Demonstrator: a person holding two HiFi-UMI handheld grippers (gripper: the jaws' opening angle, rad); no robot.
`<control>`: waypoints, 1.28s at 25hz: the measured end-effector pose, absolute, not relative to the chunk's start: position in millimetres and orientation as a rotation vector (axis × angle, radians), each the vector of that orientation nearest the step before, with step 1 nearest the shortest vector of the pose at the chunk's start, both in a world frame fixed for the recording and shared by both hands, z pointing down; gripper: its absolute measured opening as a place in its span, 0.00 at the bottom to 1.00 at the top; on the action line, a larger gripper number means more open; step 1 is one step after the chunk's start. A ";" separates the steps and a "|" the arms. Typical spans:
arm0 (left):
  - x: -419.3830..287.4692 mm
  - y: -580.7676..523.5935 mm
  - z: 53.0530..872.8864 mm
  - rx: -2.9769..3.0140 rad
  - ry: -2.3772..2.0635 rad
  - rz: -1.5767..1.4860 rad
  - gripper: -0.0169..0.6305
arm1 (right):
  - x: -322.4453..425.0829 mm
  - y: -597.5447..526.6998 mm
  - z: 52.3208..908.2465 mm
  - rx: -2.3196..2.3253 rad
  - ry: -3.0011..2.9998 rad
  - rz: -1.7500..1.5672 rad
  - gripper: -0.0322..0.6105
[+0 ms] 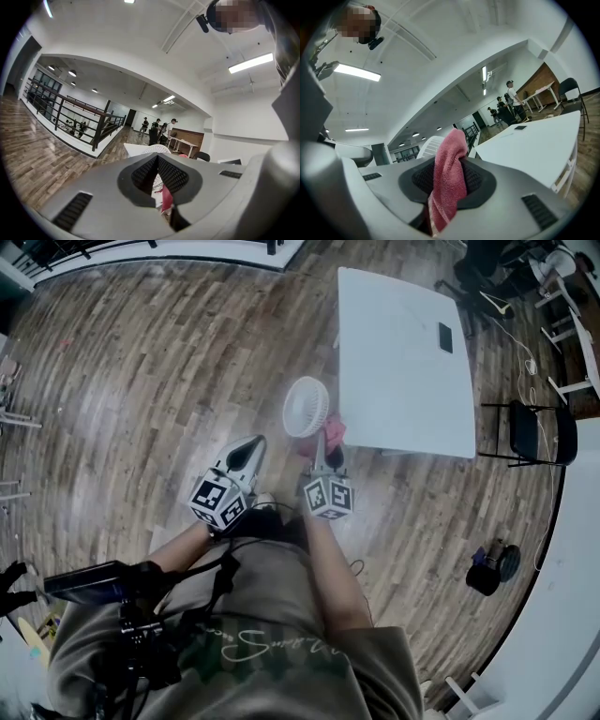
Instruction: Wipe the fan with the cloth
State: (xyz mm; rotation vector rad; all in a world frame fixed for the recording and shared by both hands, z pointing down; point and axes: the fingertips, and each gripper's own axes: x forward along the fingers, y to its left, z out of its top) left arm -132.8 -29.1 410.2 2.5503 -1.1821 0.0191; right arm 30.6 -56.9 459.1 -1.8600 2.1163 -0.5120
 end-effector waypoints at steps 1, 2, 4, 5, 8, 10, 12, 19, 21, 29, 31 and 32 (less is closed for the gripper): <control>-131.9 -28.7 410.8 2.554 -1.180 0.021 0.05 | 30.5 -55.3 463.7 -1.864 2.115 -0.523 0.22; -130.7 -28.5 411.3 2.556 -1.177 0.024 0.05 | 30.6 -53.8 468.4 -1.869 2.113 -0.538 0.22; -128.2 -28.8 411.5 2.560 -1.171 0.028 0.05 | 30.8 -51.3 476.4 -1.871 2.105 -0.571 0.21; -127.2 -28.9 411.4 2.561 -1.169 0.028 0.05 | 30.4 -50.2 479.1 -1.868 2.102 -0.585 0.22; -125.3 -29.0 411.1 2.564 -1.164 0.027 0.05 | 27.8 -48.5 484.0 -1.860 2.108 -0.604 0.21; -124.6 -29.3 411.0 2.566 -1.162 0.033 0.05 | 27.0 -48.4 487.5 -1.858 2.109 -0.616 0.21; -124.4 -29.7 411.4 2.566 -1.161 0.033 0.05 | 25.9 -48.3 492.1 -1.857 2.113 -0.629 0.21; -128.3 -32.6 414.0 2.554 -1.169 0.034 0.05 | 10.5 -49.0 511.6 -1.869 2.221 -0.647 0.21; -129.4 -34.4 413.5 2.550 -1.175 0.033 0.05 | 4.8 -50.2 515.0 -1.866 2.264 -0.643 0.21; -132.2 -36.5 417.5 2.536 -1.186 0.035 0.05 | -15.8 -56.8 529.5 -1.830 2.440 -0.595 0.21; -131.9 -37.5 416.2 2.535 -1.184 0.022 0.05 | -18.5 -57.6 532.4 -1.815 2.474 -0.596 0.21; -131.4 -38.2 414.8 2.537 -1.183 0.023 0.05 | -19.8 -58.0 533.0 -1.808 2.490 -0.597 0.21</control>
